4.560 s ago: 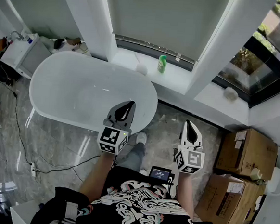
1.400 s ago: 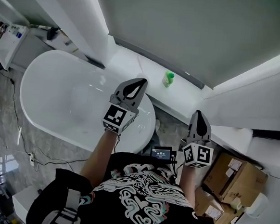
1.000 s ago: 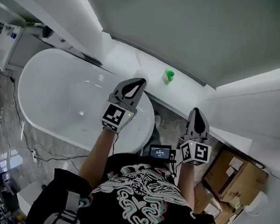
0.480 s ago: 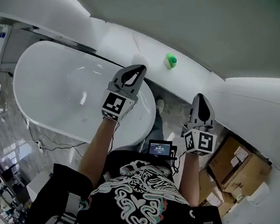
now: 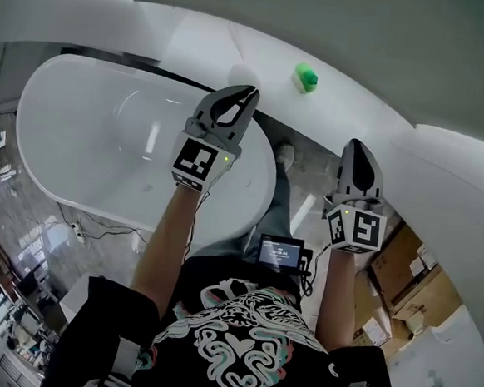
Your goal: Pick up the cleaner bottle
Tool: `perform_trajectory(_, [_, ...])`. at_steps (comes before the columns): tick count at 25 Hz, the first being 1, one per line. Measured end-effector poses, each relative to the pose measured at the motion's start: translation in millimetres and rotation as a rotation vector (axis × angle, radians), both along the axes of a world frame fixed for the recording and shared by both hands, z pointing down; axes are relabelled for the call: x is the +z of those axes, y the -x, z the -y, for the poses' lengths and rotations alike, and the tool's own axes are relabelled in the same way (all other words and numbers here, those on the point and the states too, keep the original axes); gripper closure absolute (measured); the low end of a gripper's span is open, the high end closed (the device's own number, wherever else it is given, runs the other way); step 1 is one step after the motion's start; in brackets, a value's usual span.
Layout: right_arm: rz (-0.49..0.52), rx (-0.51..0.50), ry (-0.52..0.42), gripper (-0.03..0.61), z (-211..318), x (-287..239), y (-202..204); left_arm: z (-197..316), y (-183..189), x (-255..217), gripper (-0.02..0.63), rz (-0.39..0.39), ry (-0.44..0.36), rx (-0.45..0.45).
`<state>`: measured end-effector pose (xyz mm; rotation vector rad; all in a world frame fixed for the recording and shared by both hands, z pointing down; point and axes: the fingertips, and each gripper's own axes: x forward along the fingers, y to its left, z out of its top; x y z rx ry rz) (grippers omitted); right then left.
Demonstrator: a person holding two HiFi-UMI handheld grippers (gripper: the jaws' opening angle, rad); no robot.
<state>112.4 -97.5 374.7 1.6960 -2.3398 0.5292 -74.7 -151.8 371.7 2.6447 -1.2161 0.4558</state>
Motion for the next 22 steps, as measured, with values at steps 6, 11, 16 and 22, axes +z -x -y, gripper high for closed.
perform_trajectory(6, [0.003, -0.012, 0.025, 0.552, 16.2, 32.9, 3.1, 11.5, -2.6, 36.6, 0.598, 0.003, 0.031, 0.014])
perform_trajectory(11, [0.000, -0.031, 0.042, 0.551, 22.5, 65.3, 4.9, 18.3, -7.7, 68.4, 0.597, 0.015, 0.051, 0.023])
perform_trajectory(16, [0.000, -0.052, 0.049, 0.552, 25.8, 91.7, 5.7, 22.5, -9.9, 101.0, 0.597, 0.015, 0.084, 0.025])
perform_trajectory(22, [-0.004, -0.064, 0.060, 0.552, 35.0, 122.0, 3.3, 33.8, -16.8, 131.5, 0.597, 0.034, 0.095, 0.061])
